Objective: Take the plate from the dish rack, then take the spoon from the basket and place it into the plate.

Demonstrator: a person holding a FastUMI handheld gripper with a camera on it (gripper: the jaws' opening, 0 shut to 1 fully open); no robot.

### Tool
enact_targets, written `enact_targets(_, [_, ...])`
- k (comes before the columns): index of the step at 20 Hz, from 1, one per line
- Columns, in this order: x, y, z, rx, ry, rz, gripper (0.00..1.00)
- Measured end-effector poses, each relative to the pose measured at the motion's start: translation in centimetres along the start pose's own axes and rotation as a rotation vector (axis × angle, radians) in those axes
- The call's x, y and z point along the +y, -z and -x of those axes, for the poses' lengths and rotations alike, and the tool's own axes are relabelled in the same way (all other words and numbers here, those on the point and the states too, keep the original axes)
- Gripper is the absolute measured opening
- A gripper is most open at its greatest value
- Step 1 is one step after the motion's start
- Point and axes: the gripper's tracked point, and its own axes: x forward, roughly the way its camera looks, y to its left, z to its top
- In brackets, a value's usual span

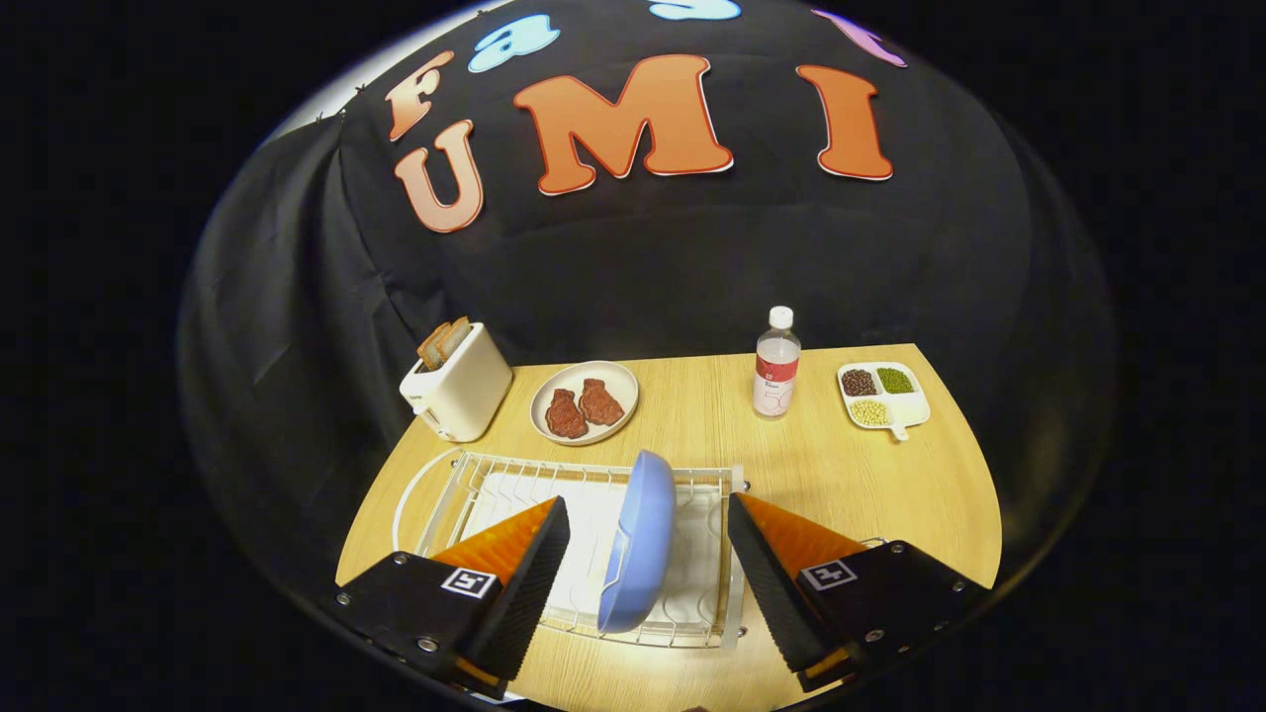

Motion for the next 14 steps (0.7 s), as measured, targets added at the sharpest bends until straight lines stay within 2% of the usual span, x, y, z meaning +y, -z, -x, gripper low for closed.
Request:
enact_targets(4, [-0.6, 1.8, -2.3, 0.127, 0.052, 0.037, 0.96])
enact_targets(8, [-0.3, 3.0, -4.1, 0.243, 0.053, 0.021, 0.94])
enact_targets(14, [-0.1, 5.5, -6.6, 0.397, 0.078, -0.011, 0.80])
